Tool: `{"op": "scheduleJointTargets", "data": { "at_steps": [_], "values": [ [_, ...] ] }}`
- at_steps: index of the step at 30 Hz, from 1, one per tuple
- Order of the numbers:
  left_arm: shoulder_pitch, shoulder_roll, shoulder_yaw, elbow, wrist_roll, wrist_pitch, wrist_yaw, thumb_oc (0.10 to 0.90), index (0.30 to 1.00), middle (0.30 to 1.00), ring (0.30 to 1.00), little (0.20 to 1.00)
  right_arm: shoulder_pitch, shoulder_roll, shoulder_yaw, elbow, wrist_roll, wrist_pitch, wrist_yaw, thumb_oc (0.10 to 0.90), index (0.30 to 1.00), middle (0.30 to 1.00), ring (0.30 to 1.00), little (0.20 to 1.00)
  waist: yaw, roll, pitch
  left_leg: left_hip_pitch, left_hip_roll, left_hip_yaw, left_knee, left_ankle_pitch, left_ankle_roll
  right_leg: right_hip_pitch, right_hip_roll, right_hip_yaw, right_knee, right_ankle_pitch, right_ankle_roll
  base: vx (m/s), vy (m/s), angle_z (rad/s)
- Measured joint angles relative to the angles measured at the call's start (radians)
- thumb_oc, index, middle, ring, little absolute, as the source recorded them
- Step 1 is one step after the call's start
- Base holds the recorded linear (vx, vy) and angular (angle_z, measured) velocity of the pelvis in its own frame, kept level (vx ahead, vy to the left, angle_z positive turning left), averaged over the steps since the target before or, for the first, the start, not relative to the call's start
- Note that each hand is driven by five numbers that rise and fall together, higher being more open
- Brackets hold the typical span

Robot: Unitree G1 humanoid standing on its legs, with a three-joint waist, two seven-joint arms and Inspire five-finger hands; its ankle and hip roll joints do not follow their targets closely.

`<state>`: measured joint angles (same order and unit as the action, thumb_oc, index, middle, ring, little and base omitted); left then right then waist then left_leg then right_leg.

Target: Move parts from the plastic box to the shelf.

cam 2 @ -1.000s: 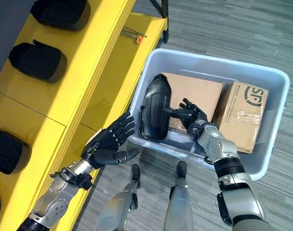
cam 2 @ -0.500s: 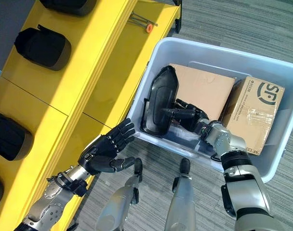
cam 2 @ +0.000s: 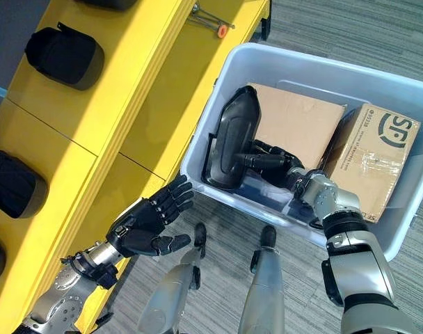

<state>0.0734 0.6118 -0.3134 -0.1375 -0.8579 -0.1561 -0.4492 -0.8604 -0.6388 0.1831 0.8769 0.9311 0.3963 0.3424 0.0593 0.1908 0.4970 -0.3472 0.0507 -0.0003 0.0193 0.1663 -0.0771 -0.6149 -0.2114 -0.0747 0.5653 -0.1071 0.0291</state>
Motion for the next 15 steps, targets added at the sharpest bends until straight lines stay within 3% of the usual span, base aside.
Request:
{"op": "scheduleJointTargets", "data": {
  "at_steps": [11,15],
  "values": [
    [0.004,0.000,0.000,-0.018,-0.001,-0.004,-0.024,0.900,1.000,1.000,1.000,1.000,-0.004,0.026,0.016,-0.018,-0.003,-0.024,-0.013,0.900,1.000,1.000,1.000,1.000,-0.001,0.000,0.000,-0.005,0.001,0.005,0.006,0.000,-0.001,-0.017,0.002,0.007,0.021,-0.007,-0.012,0.00,-0.005,-0.01],
    [0.006,-0.001,0.000,-0.020,-0.001,-0.005,-0.025,0.900,1.000,1.000,1.000,1.000,0.003,0.056,0.019,-0.046,0.097,-0.032,-0.062,0.900,1.000,1.000,1.000,1.000,-0.003,0.001,0.000,-0.016,0.003,0.009,0.011,0.000,-0.002,-0.032,0.005,0.011,0.030,-0.005,-0.014,0.00,-0.008,-0.02]
  ]
}}
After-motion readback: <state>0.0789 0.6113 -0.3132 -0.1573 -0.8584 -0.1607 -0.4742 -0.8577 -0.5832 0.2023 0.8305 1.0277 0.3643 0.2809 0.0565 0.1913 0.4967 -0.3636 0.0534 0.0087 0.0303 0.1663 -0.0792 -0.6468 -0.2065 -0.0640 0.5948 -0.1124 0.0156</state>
